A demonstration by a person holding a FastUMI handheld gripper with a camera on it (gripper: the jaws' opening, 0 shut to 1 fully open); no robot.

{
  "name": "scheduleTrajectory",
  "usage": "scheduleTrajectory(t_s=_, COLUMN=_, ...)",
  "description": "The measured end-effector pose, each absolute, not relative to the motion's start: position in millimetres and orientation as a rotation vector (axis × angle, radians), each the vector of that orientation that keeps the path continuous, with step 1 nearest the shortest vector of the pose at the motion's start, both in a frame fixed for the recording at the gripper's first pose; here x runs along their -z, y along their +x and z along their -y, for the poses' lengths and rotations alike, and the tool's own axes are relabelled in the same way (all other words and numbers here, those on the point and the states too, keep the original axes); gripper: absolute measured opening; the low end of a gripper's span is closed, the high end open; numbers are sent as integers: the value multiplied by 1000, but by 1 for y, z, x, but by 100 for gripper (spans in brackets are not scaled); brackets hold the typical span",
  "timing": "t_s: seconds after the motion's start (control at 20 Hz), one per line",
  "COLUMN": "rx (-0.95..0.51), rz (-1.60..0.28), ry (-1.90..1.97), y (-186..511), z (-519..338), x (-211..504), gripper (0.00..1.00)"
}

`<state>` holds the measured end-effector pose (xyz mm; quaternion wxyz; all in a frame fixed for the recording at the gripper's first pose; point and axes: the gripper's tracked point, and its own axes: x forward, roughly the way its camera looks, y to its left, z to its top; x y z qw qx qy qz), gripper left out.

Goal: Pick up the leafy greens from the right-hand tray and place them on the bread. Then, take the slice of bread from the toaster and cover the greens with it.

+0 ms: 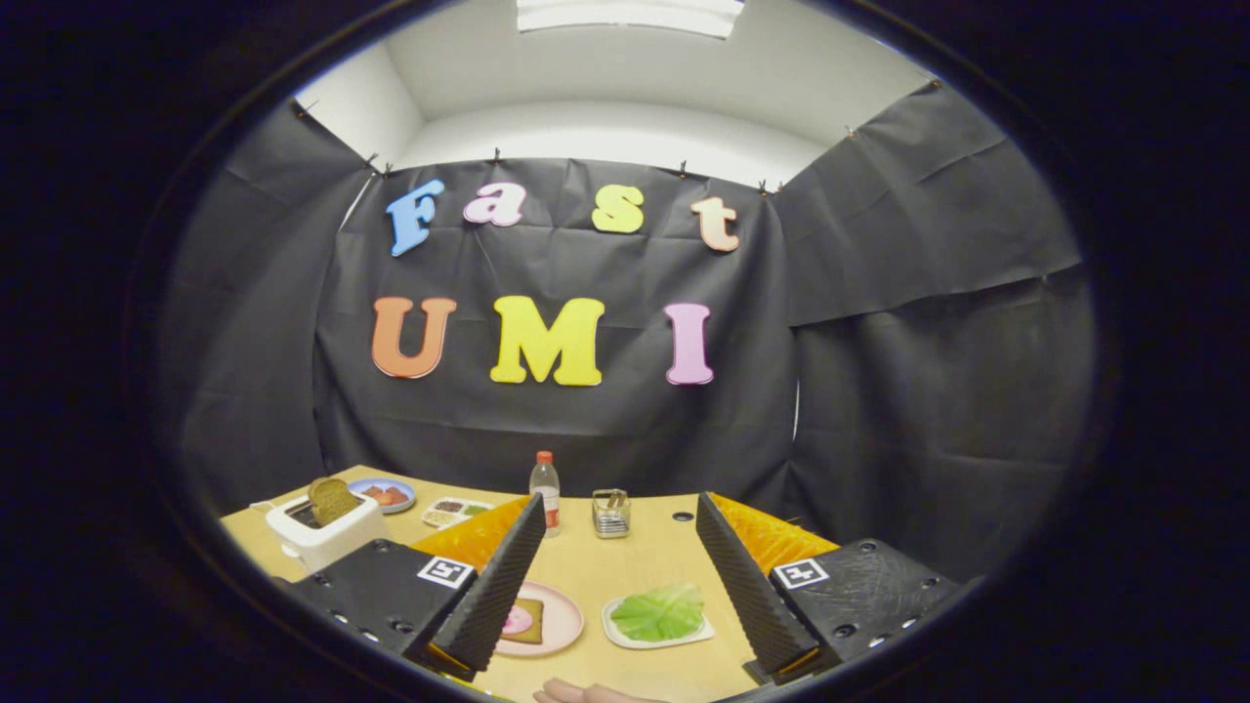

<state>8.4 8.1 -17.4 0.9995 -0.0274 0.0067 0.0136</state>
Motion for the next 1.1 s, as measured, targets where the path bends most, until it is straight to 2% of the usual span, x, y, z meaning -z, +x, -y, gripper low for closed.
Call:
scheduleTrajectory(t_s=0.4, rx=-9, rz=-33, ry=-93, y=39, z=16, x=63, gripper=95)
scheduleTrajectory(t_s=0.75, rx=42, rz=-185, ry=-222, y=119, z=57, x=165, gripper=95)
scheduleTrajectory(t_s=1.1, rx=97, rz=-433, ry=-301, y=178, z=87, x=266, gripper=95)
